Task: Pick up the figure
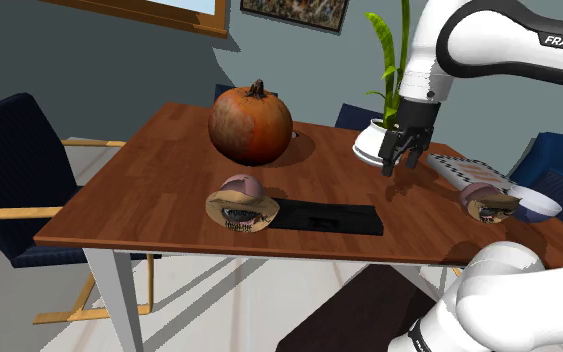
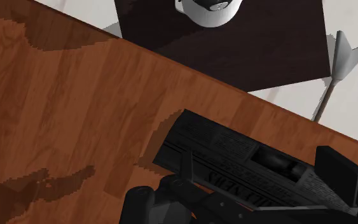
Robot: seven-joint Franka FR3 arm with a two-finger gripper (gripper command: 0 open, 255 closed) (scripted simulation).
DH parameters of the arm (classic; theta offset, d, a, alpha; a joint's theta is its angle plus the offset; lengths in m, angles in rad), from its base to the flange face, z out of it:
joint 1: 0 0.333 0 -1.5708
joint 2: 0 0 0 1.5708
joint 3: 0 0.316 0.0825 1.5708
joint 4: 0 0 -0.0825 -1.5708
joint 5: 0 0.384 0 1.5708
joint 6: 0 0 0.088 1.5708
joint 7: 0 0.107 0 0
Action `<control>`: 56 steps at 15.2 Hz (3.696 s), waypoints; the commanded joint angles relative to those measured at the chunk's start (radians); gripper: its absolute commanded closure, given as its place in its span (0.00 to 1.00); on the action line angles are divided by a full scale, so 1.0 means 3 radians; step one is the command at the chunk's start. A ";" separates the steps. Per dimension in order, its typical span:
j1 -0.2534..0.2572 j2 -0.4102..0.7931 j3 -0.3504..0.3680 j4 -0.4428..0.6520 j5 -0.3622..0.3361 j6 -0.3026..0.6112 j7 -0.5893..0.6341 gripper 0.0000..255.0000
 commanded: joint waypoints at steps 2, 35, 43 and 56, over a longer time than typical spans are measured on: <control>0.0051 0.0089 0.0033 0.0029 -0.0001 0.0080 -0.0042 0.00; 0.1084 0.2275 0.1139 0.1020 -0.0614 0.1735 -0.0821 0.00; 0.1082 0.2308 0.1140 0.0943 -0.0636 0.1840 -0.0787 1.00; 0.1086 0.2240 0.1138 0.1180 -0.0585 0.1550 -0.0878 1.00</control>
